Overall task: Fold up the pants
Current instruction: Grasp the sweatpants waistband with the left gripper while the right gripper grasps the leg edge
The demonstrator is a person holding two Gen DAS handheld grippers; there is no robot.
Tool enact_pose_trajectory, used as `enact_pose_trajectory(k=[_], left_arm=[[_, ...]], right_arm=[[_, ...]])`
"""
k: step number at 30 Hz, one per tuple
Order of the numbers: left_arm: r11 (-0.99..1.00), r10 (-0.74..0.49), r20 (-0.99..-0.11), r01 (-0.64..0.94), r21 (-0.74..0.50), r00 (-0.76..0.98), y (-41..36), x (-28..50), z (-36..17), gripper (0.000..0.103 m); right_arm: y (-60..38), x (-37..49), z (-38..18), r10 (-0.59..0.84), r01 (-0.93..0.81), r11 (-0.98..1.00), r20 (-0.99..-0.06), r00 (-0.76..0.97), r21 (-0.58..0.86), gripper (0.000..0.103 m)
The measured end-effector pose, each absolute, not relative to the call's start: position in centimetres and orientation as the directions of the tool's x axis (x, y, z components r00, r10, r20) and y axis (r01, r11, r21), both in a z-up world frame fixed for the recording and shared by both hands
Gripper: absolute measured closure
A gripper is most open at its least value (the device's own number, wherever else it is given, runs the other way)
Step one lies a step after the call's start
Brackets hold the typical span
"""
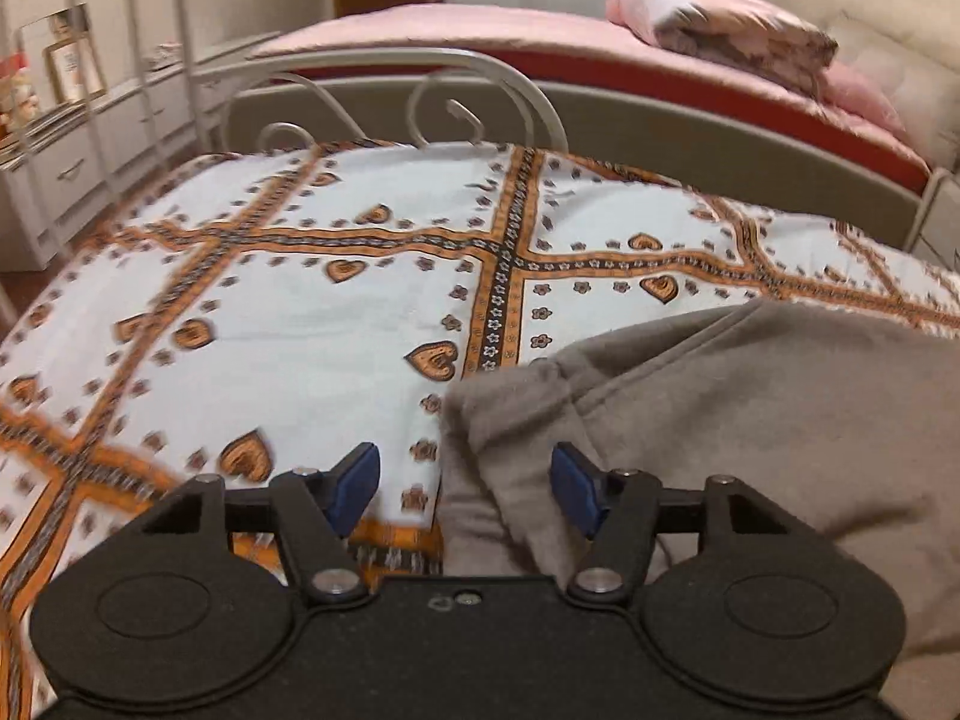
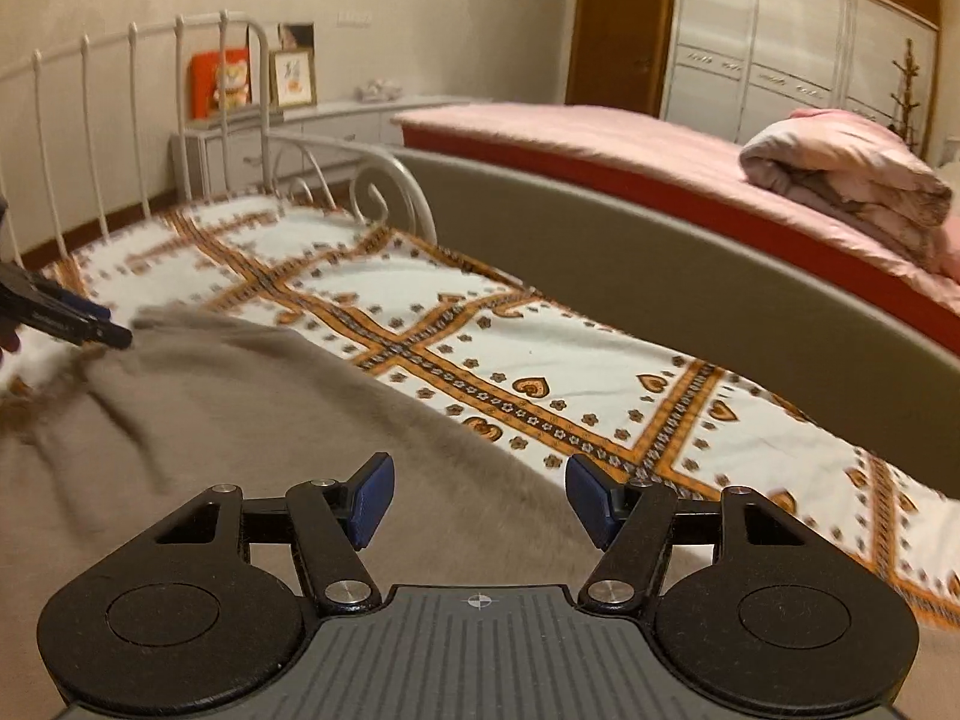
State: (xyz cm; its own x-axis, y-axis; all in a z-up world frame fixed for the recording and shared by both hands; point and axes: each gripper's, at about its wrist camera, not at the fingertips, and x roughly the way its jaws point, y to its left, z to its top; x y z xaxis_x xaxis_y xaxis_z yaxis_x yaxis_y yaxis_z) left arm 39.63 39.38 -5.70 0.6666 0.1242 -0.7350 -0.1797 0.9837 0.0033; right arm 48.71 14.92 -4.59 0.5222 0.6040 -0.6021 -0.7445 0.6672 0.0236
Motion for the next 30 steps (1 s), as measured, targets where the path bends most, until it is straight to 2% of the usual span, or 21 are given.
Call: enact_pose_trajectory(k=[5,11,16,19,20,21,22,23,26,30], left_arm=[[0.993,0.08,-0.737,-0.114,0.004,0.671,39.7,41.7,-6.2,0.047],[0.997,-0.021,-0.743,-0.037,-0.061,0.669,39.9,43.3,-6.5,0.047],[0.99,-0.039,-0.735,-0.076,-0.123,0.677,39.8,43.7,-7.4,0.048],[0.984,-0.061,-0.718,-0.081,-0.162,0.693,40.5,43.4,-7.6,0.053],[0.981,-0.073,-0.714,-0.079,-0.178,0.697,40.7,43.3,-7.8,0.061],[0.98,-0.077,-0.709,-0.078,-0.184,0.701,40.8,43.3,-7.8,0.067],[0.981,-0.071,-0.706,-0.079,-0.177,0.705,40.7,43.4,-7.8,0.07],[0.982,-0.07,-0.703,-0.075,-0.174,0.708,40.6,43.5,-7.7,0.076],[0.99,-0.05,-0.68,-0.053,-0.13,0.731,39.8,43.4,-7.4,0.084],[0.993,-0.032,-0.601,-0.044,-0.111,0.799,39.4,41.5,-5.8,0.087]], right_arm=[[17.5,52.5,-7.5,0.572,-0.762,0.647,-0.656,0.492,-0.008,0.039],[16.9,54.9,-9.7,0.589,-0.791,0.61,-0.691,0.419,0.041,0.039],[16.4,55.6,-10.2,0.634,-0.793,0.598,-0.674,0.38,0.116,0.039],[17.1,55.6,-10.3,0.628,-0.804,0.584,-0.688,0.363,0.109,0.039],[17.2,55.7,-10.4,0.626,-0.809,0.579,-0.693,0.358,0.105,0.041],[17.3,55.7,-10.4,0.629,-0.814,0.571,-0.696,0.347,0.11,0.048],[17.3,55.7,-10.3,0.637,-0.821,0.556,-0.7,0.322,0.128,0.065],[17.5,55.5,-10.1,0.635,-0.832,0.544,-0.703,0.32,0.112,0.093],[18.0,54.5,-9.1,0.608,-0.85,0.526,-0.718,0.34,0.042,0.098],[16.6,52.3,-6.5,0.628,-0.856,0.517,-0.683,0.373,0.008,0.098]])
